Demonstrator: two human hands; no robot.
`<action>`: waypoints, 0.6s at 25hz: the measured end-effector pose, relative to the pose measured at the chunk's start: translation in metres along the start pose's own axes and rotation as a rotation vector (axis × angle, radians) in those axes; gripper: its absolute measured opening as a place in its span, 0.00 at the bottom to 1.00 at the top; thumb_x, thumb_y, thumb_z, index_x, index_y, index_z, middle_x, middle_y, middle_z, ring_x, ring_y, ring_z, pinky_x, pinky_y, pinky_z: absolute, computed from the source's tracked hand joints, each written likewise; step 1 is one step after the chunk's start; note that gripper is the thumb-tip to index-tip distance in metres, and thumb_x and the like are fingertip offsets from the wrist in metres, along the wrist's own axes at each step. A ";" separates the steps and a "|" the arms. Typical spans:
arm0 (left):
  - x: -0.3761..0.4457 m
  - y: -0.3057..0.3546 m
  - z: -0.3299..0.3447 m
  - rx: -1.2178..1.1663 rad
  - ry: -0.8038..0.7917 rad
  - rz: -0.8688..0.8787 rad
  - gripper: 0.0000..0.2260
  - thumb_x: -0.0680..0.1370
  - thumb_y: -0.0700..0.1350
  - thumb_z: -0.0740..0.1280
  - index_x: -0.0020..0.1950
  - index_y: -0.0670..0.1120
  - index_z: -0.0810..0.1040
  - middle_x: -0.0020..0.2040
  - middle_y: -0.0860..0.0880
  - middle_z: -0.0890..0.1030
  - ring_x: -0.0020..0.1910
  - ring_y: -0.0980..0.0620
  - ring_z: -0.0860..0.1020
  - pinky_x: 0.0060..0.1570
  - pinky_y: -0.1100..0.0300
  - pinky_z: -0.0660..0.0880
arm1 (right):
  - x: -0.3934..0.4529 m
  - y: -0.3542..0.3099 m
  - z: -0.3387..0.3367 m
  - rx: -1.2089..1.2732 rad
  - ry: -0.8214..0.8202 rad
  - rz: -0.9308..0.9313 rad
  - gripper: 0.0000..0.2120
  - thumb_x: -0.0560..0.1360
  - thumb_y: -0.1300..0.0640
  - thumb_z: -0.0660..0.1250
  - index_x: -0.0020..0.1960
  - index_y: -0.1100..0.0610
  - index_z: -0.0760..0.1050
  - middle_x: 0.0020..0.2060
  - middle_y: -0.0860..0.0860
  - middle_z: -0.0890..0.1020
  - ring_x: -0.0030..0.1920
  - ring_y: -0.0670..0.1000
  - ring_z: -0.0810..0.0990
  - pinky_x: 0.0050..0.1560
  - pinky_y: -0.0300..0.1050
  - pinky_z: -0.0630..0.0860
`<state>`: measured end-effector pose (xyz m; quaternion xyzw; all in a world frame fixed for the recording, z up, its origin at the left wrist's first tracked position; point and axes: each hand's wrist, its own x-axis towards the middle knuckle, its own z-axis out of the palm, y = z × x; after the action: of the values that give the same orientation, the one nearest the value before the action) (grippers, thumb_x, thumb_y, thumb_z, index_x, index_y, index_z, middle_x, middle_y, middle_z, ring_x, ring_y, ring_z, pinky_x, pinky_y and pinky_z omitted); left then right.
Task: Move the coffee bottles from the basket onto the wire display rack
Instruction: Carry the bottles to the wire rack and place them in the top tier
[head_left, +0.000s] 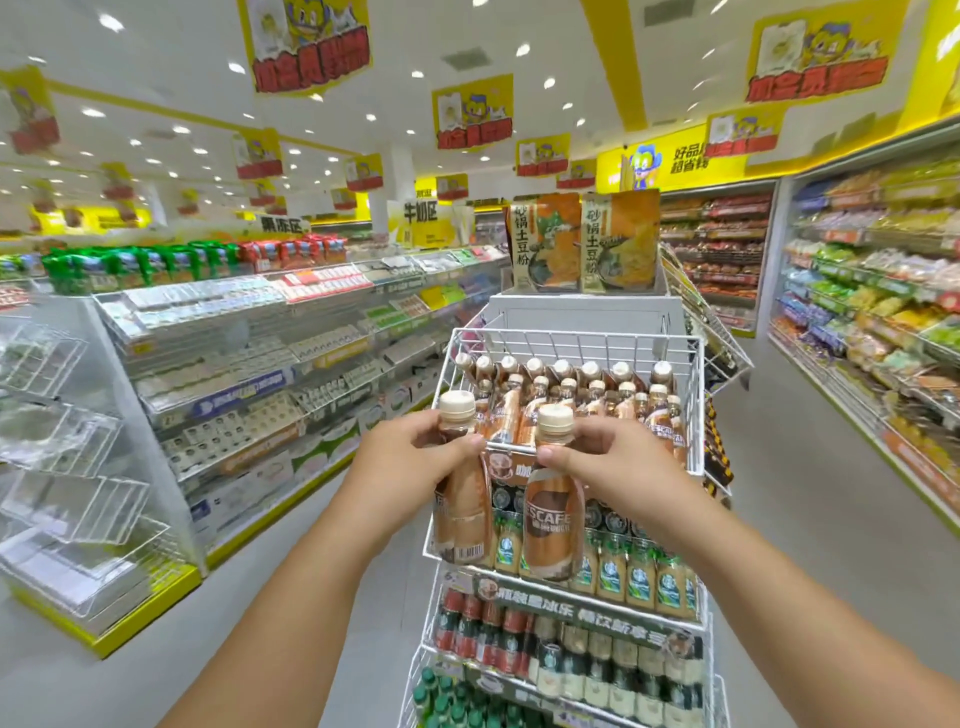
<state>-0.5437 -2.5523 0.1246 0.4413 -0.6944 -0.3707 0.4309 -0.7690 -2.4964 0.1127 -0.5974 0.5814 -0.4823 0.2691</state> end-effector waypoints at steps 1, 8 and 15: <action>0.022 -0.007 0.001 0.002 -0.008 0.000 0.07 0.74 0.52 0.77 0.51 0.56 0.86 0.47 0.59 0.87 0.49 0.58 0.85 0.58 0.47 0.81 | 0.020 0.006 0.002 -0.004 0.002 0.010 0.07 0.73 0.48 0.77 0.50 0.48 0.85 0.44 0.41 0.88 0.45 0.41 0.85 0.45 0.36 0.77; 0.182 -0.068 -0.006 0.008 -0.070 0.033 0.05 0.73 0.53 0.78 0.48 0.56 0.87 0.44 0.58 0.87 0.47 0.58 0.85 0.56 0.48 0.82 | 0.145 0.047 0.022 -0.046 0.131 0.062 0.07 0.74 0.49 0.77 0.48 0.51 0.84 0.42 0.49 0.87 0.46 0.50 0.85 0.44 0.38 0.74; 0.339 -0.133 -0.013 -0.025 -0.175 0.077 0.07 0.73 0.49 0.78 0.50 0.50 0.87 0.44 0.53 0.88 0.47 0.53 0.85 0.48 0.56 0.80 | 0.259 0.078 0.064 -0.112 0.281 0.159 0.12 0.72 0.42 0.77 0.48 0.49 0.85 0.42 0.41 0.87 0.45 0.46 0.85 0.46 0.45 0.79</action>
<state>-0.5738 -2.9147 0.1026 0.3748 -0.7412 -0.3996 0.3879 -0.7823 -2.7729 0.0871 -0.4903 0.6846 -0.5053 0.1888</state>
